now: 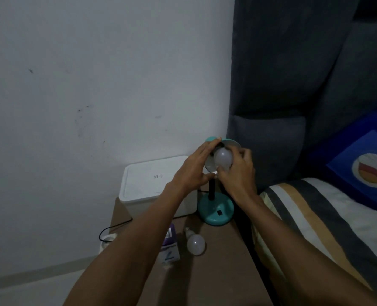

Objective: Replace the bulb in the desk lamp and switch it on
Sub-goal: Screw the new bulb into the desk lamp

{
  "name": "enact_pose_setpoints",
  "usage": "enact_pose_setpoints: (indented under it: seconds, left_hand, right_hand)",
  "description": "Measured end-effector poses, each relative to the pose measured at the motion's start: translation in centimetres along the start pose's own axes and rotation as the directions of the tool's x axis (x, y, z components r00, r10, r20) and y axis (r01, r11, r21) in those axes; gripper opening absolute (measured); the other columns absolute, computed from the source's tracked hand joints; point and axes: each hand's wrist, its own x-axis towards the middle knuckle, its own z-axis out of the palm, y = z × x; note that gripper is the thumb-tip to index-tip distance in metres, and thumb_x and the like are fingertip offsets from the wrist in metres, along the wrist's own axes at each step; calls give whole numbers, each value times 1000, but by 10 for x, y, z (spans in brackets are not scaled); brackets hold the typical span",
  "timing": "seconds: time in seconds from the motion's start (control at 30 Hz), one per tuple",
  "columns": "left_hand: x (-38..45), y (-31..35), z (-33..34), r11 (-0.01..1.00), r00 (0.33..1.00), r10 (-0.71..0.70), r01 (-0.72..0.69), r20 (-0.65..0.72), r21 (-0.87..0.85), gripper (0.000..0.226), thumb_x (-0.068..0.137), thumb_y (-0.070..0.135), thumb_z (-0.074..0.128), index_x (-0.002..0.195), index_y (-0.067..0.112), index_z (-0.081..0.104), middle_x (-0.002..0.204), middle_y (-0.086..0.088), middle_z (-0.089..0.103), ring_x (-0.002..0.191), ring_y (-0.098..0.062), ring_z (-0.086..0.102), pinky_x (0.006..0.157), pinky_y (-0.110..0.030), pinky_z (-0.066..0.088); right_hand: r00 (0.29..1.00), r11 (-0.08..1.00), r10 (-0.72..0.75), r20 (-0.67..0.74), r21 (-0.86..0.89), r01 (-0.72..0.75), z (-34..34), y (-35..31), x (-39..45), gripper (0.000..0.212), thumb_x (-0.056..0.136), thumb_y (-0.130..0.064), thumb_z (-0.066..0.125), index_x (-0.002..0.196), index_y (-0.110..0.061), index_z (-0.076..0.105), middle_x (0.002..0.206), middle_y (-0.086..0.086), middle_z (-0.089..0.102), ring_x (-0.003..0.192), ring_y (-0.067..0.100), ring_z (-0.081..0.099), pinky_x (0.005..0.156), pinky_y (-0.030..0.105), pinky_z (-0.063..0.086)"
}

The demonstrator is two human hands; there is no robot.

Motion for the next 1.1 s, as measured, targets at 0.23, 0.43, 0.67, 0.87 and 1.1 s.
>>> enact_pose_setpoints:
  seconds: [0.23,0.43,0.67,0.87,1.1]
  left_hand:
    - [-3,3,-1,1000,1000,22,-22,1,-3,102,81,14,90,163,12,31,167,-6,37,153,-20,38,121,-14,27]
    - [-3,3,-2,1000,1000,20,-20,4,-4,102,81,14,90,163,12,31,166,-7,38,152,-21,38,122,-16,28]
    - [-3,5,-2,999,999,40,-40,-13,-10,99,81,14,90,162,9,33,165,-9,40,151,-16,38,121,-12,27]
    - [-3,7,-3,999,1000,30,-30,-10,-27,96,83,14,88,161,8,33,164,-10,40,150,-16,39,120,-11,28]
    - [-3,8,-3,999,1000,26,-26,1,-36,97,82,15,89,162,10,33,164,-9,41,150,-21,41,120,-14,29]
  right_hand:
    - [990,991,128,-52,53,-126,1,-1,2,45,96,-44,57,132,-17,52,121,17,63,106,34,63,78,29,43]
    - [996,996,75,-55,53,-72,4,-7,1,44,95,-35,62,134,-19,51,129,12,47,108,30,58,81,30,44]
    - [981,981,182,-65,81,-176,5,-4,3,46,95,-47,58,130,-18,50,119,18,65,104,34,65,77,34,51]
    - [988,990,115,-106,94,-105,8,-8,0,40,99,-35,57,135,-18,51,130,13,48,109,27,57,81,28,41]
    - [975,970,215,-65,131,-205,6,-4,0,40,95,-39,62,126,-15,52,120,15,62,94,22,59,74,29,46]
